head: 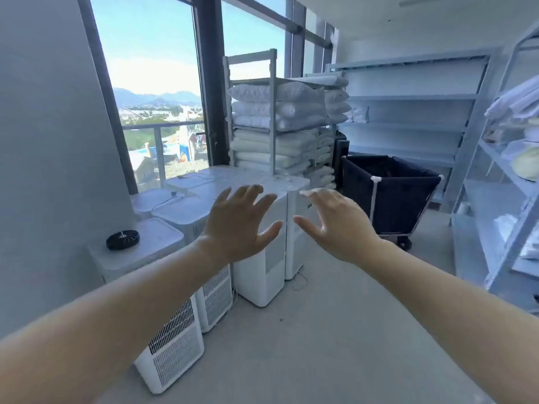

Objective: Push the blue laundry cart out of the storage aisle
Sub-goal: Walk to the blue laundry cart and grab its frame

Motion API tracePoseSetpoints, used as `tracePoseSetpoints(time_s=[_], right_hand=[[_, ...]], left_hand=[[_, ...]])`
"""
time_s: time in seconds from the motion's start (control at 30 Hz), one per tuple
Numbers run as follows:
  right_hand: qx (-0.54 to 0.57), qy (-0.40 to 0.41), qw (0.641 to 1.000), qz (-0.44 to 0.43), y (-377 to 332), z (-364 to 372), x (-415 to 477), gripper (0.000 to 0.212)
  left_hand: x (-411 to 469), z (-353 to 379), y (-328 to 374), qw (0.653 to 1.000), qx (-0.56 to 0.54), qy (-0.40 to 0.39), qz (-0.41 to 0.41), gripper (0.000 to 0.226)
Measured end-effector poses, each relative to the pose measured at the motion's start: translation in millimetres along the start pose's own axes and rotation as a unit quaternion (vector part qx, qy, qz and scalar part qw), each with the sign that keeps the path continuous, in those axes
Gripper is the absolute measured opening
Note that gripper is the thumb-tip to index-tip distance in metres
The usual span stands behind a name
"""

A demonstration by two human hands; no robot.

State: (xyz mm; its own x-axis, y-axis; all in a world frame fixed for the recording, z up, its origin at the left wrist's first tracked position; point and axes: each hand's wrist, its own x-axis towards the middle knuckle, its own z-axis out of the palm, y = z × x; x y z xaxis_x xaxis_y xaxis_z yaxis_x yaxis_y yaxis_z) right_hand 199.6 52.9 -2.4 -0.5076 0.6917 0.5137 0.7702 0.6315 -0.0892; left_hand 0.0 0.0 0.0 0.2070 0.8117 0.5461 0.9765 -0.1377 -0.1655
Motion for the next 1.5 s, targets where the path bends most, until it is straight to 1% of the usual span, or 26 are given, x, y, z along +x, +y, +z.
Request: tracePoseSetpoints(time_s=[0.17,0.27,0.4,0.5,0.6,0.73,0.87,0.97,1.1,1.23,1.3,1.4,1.5], right_hand=[[-0.014,-0.016,1.0,0.022,20,17,-39,0.055],[0.01,-0.01,0.999,0.048,31,25,-65,0.052],[0.032,-0.017,0.996,0.076,41,39,-100,0.049],[0.045,-0.016,0.993,0.105,51,45,-122,0.051],[0.045,-0.029,0.989,0.141,60,53,-133,0.06],[0.045,-0.052,0.983,0.172,80,75,-129,0.054],[0.046,-0.072,0.977,0.196,110,103,-103,0.059],[0.046,-0.081,0.974,0.208,138,126,-63,0.054],[0.062,-0.086,0.972,0.212,169,157,5,0.051],[0.077,-0.076,0.973,0.206,192,187,76,0.058],[0.084,-0.066,0.973,0.205,207,199,103,0.057],[0.087,-0.054,0.971,0.216,238,209,129,0.051],[0.066,-0.041,0.966,0.247,280,211,139,0.05]], left_hand=[[-10,30,31,0.999,-0.029,-0.028,0.023,0.057],[-17,45,46,0.997,-0.057,-0.036,0.035,0.055],[-30,63,66,0.993,-0.086,-0.068,0.034,0.055],[-40,78,79,0.989,-0.113,-0.085,0.039,0.061],[-40,99,88,0.984,-0.133,-0.107,0.05,0.063],[-19,136,99,0.976,-0.158,-0.138,0.063,0.061],[20,183,100,0.967,-0.178,-0.161,0.082,0.056],[64,213,89,0.964,-0.193,-0.162,0.082,0.057],[125,246,47,0.968,-0.189,-0.15,0.064,0.055],[184,282,-4,0.975,-0.162,-0.141,0.062,0.054],[214,298,-18,0.977,-0.155,-0.138,0.06,0.054],[257,322,-18,0.975,-0.166,-0.133,0.067,0.055],[303,348,3,0.969,-0.179,-0.138,0.1,0.056]])
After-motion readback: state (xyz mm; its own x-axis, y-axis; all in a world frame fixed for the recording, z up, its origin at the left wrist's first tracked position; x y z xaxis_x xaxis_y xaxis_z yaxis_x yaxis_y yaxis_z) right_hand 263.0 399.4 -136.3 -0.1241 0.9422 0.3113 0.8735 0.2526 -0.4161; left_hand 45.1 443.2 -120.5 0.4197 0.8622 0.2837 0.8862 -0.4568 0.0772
